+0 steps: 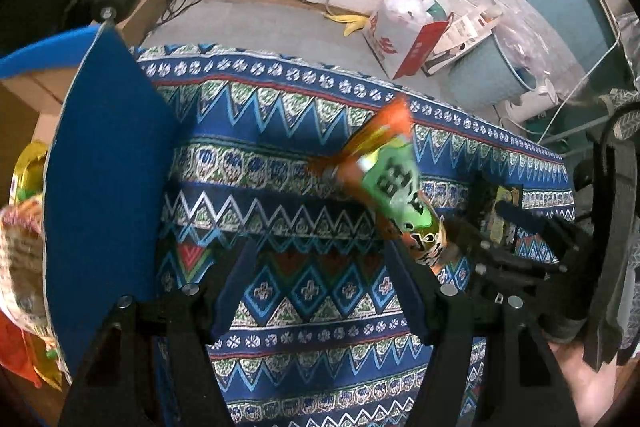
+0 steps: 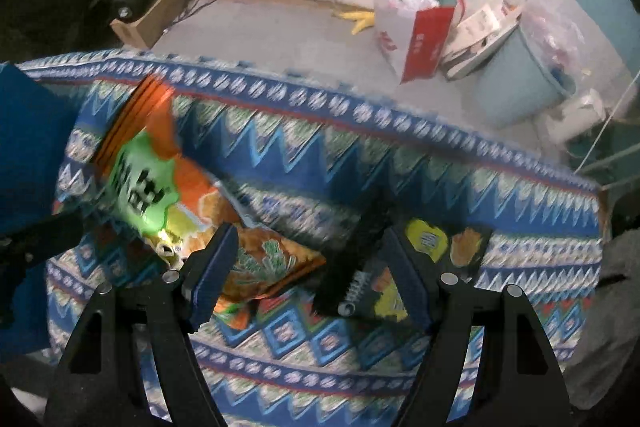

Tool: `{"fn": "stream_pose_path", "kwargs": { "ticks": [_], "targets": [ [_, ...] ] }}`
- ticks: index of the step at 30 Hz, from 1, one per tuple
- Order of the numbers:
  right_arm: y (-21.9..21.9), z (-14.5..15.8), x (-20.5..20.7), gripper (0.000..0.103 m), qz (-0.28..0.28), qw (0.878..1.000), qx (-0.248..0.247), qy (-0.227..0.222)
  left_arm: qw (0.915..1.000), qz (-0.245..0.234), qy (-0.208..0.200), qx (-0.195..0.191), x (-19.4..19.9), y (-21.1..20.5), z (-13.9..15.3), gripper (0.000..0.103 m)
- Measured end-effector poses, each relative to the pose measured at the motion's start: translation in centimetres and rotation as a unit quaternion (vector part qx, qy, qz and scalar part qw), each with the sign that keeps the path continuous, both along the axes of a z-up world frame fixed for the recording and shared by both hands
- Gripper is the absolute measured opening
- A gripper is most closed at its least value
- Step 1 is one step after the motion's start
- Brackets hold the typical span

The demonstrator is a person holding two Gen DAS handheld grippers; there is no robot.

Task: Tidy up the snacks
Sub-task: 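Move both tools back to the last two bags on the cloth, then grasp the green-orange bag with the left gripper while the right grasps the black-yellow bag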

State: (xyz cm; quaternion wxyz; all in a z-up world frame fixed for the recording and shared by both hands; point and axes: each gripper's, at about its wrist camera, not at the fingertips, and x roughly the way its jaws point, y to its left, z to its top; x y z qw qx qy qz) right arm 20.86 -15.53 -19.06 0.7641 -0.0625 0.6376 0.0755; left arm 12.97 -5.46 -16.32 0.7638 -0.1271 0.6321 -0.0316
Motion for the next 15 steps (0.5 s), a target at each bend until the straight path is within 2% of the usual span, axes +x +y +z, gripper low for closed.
{"fn": "stream_pose_path", "kwargs": {
  "ticks": [5, 7, 11, 15],
  "targets": [
    [0.8, -0.2, -1.9, 0.075, -0.004, 0.999, 0.048, 0.024, 1.0, 0.009, -0.001, -0.003, -0.1, 0.1, 0.1, 0.07],
    [0.9, 0.0, -2.5, 0.075, 0.002, 0.998, 0.061, 0.031, 0.9999, 0.012, -0.005, -0.009, -0.1, -0.1, 0.3, 0.073],
    [-0.9, 1.5, -2.7, 0.075, 0.002, 0.999, 0.034, 0.002, 0.9997, 0.004, -0.021, -0.005, 0.2, -1.2, 0.7, 0.077],
    [-4.7, 2.8, -1.8, 0.077, -0.003, 1.0, -0.001, -0.021, 0.9997, -0.007, -0.02, -0.011, 0.6, -2.7, 0.5, 0.078]
  ]
}}
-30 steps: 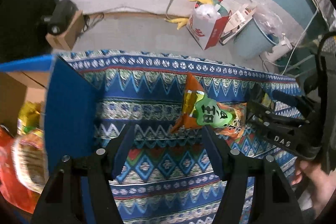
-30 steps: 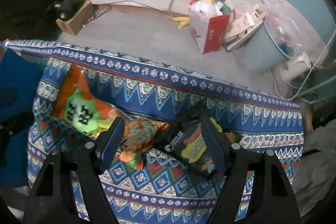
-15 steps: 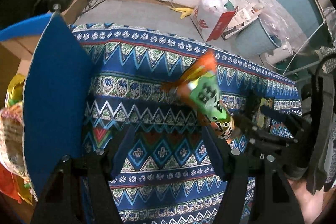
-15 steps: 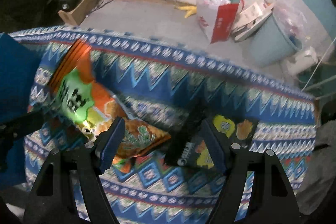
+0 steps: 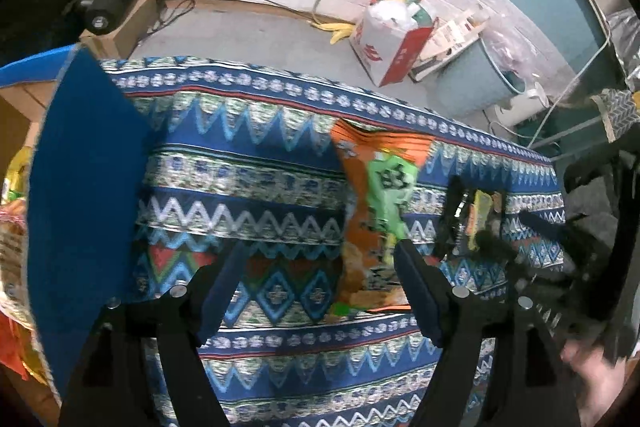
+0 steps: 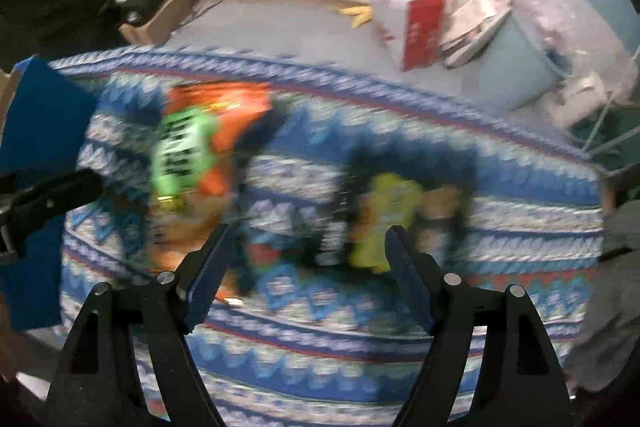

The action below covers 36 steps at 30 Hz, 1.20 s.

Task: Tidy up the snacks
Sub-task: 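Grasp the green-orange bag with the left gripper while the right grasps the black-yellow bag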

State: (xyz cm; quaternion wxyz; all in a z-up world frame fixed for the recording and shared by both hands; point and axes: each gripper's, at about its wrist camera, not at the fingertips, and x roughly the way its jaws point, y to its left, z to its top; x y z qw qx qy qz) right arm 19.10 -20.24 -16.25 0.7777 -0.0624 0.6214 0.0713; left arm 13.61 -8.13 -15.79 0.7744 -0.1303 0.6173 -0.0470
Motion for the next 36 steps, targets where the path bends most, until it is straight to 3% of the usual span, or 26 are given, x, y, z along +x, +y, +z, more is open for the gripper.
{"fn": "stream_pose_path", "kwargs": {
  "ticks": [5, 14, 24, 28, 31, 33, 35, 36],
  "targets": [
    [-4.0, 0.2, 1.4, 0.078, -0.016, 0.999, -0.041, -0.017, 0.9997, -0.024, 0.001, 0.003, 0.5, -2.2, -1.0, 0.078],
    [-8.2, -2.4, 4.3, 0.078, -0.083, 0.995, -0.046, -0.017, 0.999, -0.041, 0.014, 0.011, 1.2, -4.7, -2.8, 0.078],
    [-9.9, -5.1, 3.1, 0.078, -0.09, 0.992, -0.065, 0.061, 0.9988, -0.041, 0.022, 0.017, 2.3, -5.5, -4.4, 0.078],
    [-10.3, -4.5, 1.4, 0.078, -0.087, 0.992, -0.056, 0.076, 0.9984, -0.047, 0.023, 0.023, 2.7, -6.0, -5.1, 0.078],
    [-10.4, -2.6, 0.5, 0.078, -0.076, 0.995, -0.019, 0.054, 0.9978, -0.056, 0.027, 0.023, 2.7, -6.1, -6.0, 0.078],
    [-9.6, -1.4, 0.0, 0.078, -0.038, 0.998, 0.022, 0.039, 0.9974, -0.064, 0.026, 0.018, 2.5, -6.0, -6.5, 0.078],
    [-8.3, -1.2, -0.4, 0.079, 0.002, 0.998, 0.036, 0.042, 0.9968, -0.074, 0.015, 0.026, 2.2, -6.0, -6.4, 0.067],
    [-7.5, -1.5, -0.7, 0.079, 0.026, 0.998, 0.035, 0.047, 0.9961, -0.082, 0.011, 0.029, 2.1, -6.0, -6.3, 0.051]
  ]
}}
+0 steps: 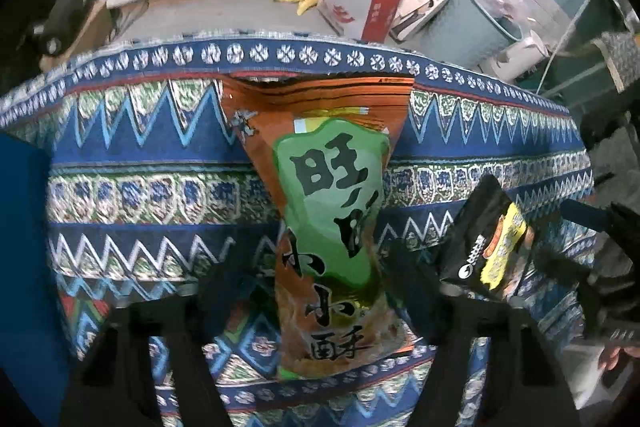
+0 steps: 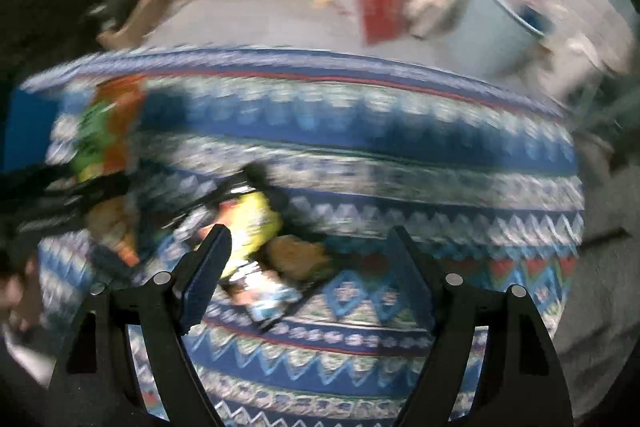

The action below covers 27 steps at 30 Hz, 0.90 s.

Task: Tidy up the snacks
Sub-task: 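Grasp the green-orange bag with the left gripper while the right grasps the black-yellow bag, then lift both bags and carry them over the cardboard box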

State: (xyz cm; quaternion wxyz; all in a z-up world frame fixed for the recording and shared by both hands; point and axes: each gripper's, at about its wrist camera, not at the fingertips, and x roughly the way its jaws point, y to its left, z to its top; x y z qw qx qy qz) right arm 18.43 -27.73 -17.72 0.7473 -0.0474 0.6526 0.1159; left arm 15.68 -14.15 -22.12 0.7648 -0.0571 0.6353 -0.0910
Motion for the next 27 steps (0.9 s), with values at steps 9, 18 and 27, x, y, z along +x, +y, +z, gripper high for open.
{"fn": "stream_pose_path", "kwargs": {
  "ticks": [9, 18, 27],
  "targets": [
    [3.6, -4.2, -1.6, 0.079, 0.129, 0.989, -0.066, 0.036, 0.9992, -0.04, 0.008, 0.003, -2.1, 0.7, 0.2, 0.04],
    [3.4, -6.1, -0.7, 0.079, 0.114, 0.99, -0.072, 0.035, 0.9977, -0.063, 0.007, 0.023, -5.0, 1.5, 1.0, 0.037],
    [3.1, -5.3, -0.8, 0.061, 0.069, 0.995, -0.066, 0.021, 0.9969, -0.071, -0.005, 0.034, -7.3, 3.1, 3.1, 0.036]
  ]
}}
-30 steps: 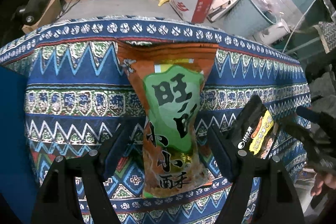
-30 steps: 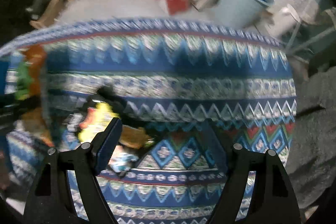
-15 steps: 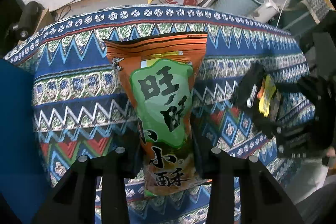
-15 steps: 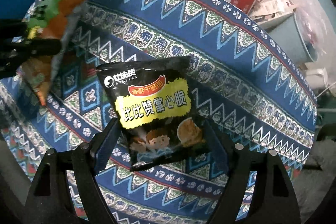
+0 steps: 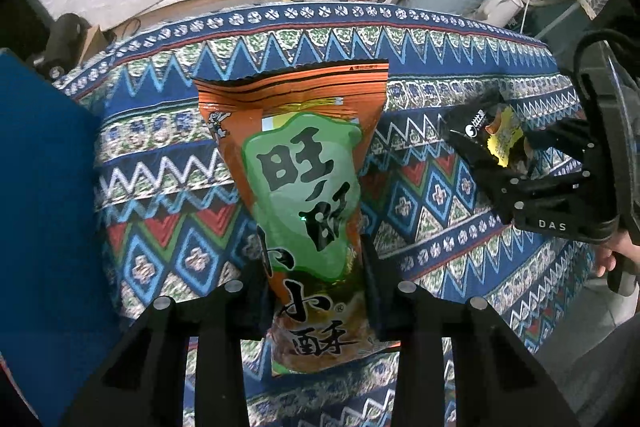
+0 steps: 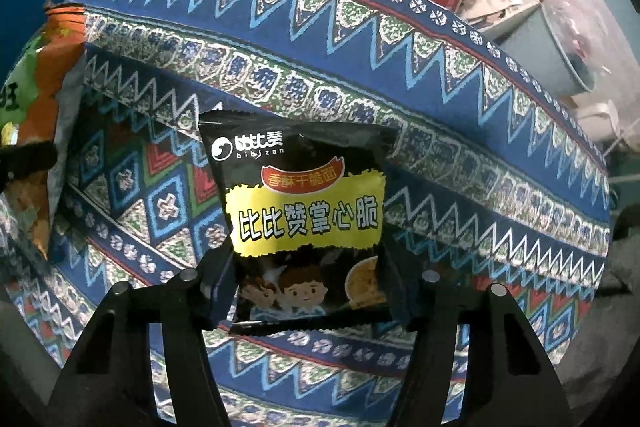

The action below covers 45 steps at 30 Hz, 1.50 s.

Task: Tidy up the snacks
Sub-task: 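Lift both bags and carry them over the cardboard box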

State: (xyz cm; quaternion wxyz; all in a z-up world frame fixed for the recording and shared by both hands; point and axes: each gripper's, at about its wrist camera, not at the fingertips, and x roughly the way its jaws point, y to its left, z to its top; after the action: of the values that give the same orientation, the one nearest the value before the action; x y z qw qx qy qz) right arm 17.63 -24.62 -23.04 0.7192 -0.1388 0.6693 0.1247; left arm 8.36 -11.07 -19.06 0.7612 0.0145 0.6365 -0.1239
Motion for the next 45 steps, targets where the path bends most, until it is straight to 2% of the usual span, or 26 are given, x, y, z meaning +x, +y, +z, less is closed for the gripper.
{"fn": "stream_pose_path", "kwargs": {
  "ticks": [6, 13, 18, 25, 35, 45],
  "targets": [
    [1.5, 2.2, -1.7, 0.061, -0.032, 0.999, 0.006, -0.023, 0.9999, 0.001, -0.011, -0.004, -1.1, 1.5, 2.2, 0.036],
    [4.0, 5.8, -2.9, 0.061, -0.036, 0.998, 0.02, -0.049, 0.9991, 0.004, -0.043, -0.003, -3.0, 3.7, 4.7, 0.036],
    [6.6, 8.5, -3.0, 0.061, -0.031, 0.996, 0.037, -0.068, 0.996, 0.0, -0.088, 0.012, -4.1, 5.2, 7.3, 0.036],
    [9.2, 11.3, -2.3, 0.061, -0.032, 0.992, 0.079, -0.094, 0.9923, 0.013, -0.123, 0.002, -5.2, 7.7, 9.6, 0.036],
    [13.9, 15.2, -2.0, 0.061, -0.027, 0.984, 0.128, -0.119, 0.9862, 0.043, -0.156, -0.038, -7.0, 12.7, 13.7, 0.036],
    [20.1, 17.3, -1.8, 0.061, 0.013, 0.978, 0.166, -0.125, 0.9835, 0.081, -0.16, -0.021, -7.9, 16.9, 13.4, 0.036]
  ]
}}
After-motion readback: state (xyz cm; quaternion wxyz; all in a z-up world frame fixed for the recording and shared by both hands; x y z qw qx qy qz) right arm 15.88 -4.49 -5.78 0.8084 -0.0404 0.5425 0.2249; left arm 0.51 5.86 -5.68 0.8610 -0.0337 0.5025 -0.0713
